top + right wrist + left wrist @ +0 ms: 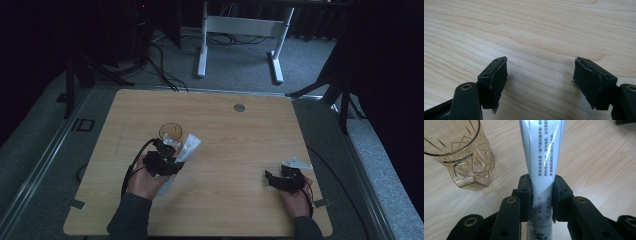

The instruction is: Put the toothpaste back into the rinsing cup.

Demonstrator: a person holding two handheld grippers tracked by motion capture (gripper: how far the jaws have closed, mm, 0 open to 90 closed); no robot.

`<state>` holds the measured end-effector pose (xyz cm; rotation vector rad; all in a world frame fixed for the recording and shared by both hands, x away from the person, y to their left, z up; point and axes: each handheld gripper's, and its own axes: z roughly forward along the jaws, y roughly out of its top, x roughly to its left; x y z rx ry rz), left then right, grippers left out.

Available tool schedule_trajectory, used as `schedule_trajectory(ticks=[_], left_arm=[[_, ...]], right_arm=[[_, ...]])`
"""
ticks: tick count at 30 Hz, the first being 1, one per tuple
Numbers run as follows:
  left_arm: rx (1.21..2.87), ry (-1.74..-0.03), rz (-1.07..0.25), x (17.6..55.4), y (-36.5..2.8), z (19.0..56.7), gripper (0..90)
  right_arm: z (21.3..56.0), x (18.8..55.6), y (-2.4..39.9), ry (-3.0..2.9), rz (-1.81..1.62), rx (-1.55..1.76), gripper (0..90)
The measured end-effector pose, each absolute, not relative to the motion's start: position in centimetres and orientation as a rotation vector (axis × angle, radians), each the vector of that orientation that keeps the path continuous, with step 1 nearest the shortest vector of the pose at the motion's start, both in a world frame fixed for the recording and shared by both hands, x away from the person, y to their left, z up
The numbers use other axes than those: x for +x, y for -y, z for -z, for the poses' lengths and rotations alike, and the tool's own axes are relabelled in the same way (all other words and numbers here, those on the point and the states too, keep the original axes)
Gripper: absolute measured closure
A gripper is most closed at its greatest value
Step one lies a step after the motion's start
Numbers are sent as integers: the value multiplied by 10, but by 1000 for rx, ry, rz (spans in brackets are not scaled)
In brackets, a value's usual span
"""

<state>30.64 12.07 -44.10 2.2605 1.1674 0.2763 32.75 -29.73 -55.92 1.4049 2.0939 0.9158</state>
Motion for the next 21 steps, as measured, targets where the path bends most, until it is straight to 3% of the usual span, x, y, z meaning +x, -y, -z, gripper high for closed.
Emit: schedule_trajectory(ticks=[21], left_arm=[[2168,-1131,-347,301,-126,434,718]], right_arm=[[559,327,297,-2094,-916,1406,271]])
